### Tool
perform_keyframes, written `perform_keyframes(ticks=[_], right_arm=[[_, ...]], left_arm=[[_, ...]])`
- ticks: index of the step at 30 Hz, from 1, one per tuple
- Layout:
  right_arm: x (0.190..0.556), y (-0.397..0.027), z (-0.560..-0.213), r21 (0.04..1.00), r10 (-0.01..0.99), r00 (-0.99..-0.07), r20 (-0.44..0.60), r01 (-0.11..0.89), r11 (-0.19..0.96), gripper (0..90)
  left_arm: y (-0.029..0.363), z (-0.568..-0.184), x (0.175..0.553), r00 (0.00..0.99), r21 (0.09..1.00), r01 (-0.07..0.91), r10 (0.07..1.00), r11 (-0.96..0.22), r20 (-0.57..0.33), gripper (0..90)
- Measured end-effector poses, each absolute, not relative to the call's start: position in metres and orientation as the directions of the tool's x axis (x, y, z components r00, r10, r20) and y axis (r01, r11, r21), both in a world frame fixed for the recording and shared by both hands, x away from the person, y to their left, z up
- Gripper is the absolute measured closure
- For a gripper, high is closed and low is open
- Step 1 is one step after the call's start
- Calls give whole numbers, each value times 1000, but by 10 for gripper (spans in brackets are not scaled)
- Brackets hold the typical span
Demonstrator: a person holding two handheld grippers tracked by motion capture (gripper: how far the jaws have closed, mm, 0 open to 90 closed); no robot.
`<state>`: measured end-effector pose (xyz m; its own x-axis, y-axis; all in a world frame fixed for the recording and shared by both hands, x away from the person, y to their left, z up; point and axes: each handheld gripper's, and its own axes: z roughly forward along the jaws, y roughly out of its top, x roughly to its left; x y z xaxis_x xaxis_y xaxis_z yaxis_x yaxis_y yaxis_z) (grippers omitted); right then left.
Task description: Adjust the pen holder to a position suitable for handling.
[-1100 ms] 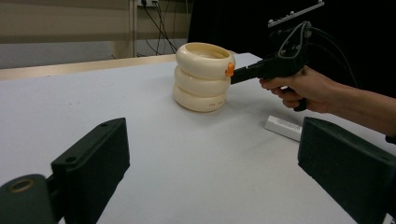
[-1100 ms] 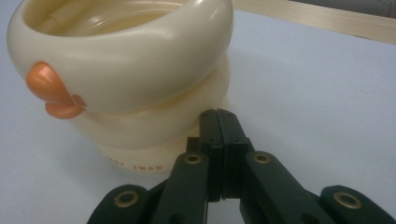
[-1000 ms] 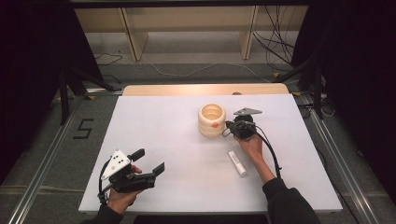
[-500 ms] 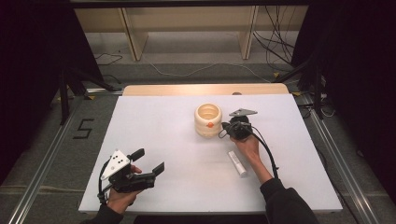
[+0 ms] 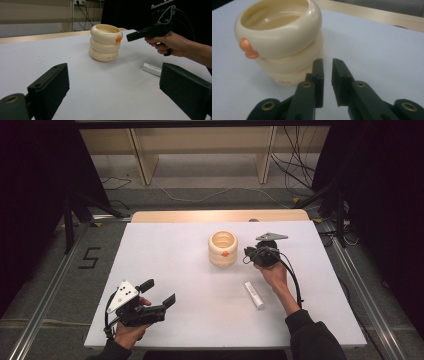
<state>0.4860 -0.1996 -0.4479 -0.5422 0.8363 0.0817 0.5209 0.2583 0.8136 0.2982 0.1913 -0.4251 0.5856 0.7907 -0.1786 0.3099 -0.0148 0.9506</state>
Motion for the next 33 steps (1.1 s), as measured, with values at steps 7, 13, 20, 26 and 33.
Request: perform_keyframes(ticks=[7, 13, 20, 26, 33], right_arm=[[472, -208, -432, 818, 825, -555, 106, 521, 245, 535], [462, -211, -426, 814, 822, -559, 110, 525, 247, 449], [449, -215, -422, 814, 815, -567, 115, 524, 250, 407], [437, -218, -420, 811, 808, -578, 113, 523, 261, 396], [428, -222, -423, 801, 808, -581, 97, 527, 283, 412]], left_arm=[[191, -426, 299, 582, 948, 317, 793, -17, -180, 82], [190, -426, 299, 580, 946, 325, 793, -18, -185, 82], [190, -427, 301, 575, 940, 340, 794, -14, -196, 82], [186, -429, 305, 570, 930, 367, 792, -7, -219, 83], [182, -431, 307, 574, 926, 378, 788, -14, -222, 90]])
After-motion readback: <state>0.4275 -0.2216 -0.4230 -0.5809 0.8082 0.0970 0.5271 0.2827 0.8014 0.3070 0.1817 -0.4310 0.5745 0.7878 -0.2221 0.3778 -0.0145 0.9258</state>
